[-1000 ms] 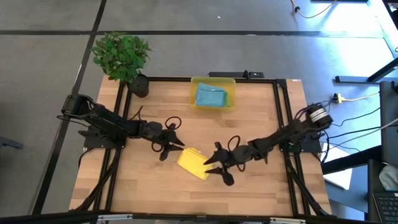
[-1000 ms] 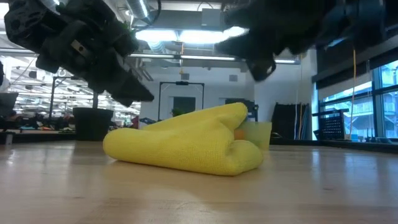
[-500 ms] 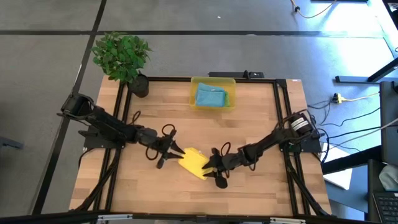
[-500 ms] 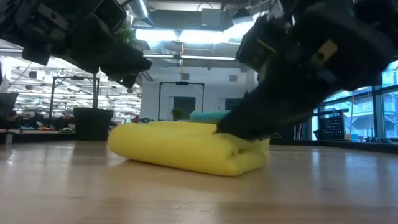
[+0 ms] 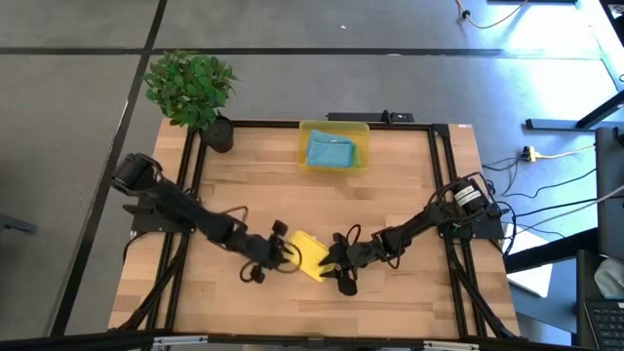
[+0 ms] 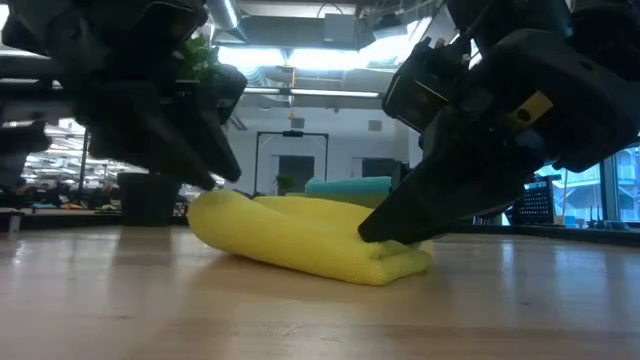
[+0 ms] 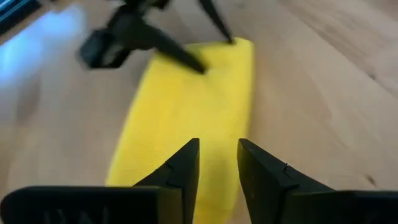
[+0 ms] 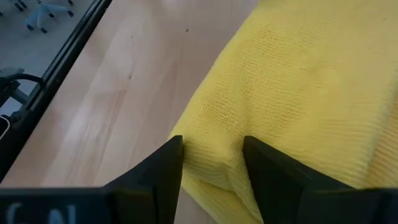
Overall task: Fold microfiber towels
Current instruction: Stack the folded yellow microfiber cloth on top of the blue microfiber cloth
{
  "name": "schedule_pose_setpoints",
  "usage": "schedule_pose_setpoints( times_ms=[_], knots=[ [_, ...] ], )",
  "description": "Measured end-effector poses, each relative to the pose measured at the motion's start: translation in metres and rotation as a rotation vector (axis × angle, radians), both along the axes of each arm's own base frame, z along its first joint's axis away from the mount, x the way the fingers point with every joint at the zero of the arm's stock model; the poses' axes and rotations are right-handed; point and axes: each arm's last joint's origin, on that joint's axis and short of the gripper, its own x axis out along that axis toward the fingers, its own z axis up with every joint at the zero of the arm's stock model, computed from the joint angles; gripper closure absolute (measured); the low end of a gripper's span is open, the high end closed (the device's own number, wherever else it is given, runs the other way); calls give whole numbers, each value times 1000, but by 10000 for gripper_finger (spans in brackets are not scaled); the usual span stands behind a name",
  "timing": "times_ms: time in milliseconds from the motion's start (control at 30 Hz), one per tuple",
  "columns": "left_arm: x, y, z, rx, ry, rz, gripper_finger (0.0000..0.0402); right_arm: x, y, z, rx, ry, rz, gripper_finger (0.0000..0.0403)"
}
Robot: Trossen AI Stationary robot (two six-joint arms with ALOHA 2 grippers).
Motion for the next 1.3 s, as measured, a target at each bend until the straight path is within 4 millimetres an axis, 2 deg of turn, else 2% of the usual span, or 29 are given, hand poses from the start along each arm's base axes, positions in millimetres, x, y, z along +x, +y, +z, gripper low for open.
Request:
schedule_pose_setpoints(
  times_ms=[167,300,467,533,700,900,1067,1300],
  knots=[
    [14,-22,-9,141,81,-61,265,0,0,0,-1,2,0,230],
    [28,-35,5,267,93,-42,217,0,0,0,-1,3,0,230],
    [35,-44,19,294,112,-52,154,0,0,0,-1,4,0,230],
    [34,-43,17,299,134,-46,132,0,0,0,-2,4,1,230],
    [36,-46,-3,355,167,-14,94,0,0,-1,-3,3,1,230],
    [37,-45,-24,576,187,17,83,0,0,-1,-2,0,2,230],
    [39,-46,-33,610,199,16,86,0,0,-1,-3,1,3,230],
    [39,-46,-34,648,197,3,91,0,0,-1,-3,0,3,230]
  ],
)
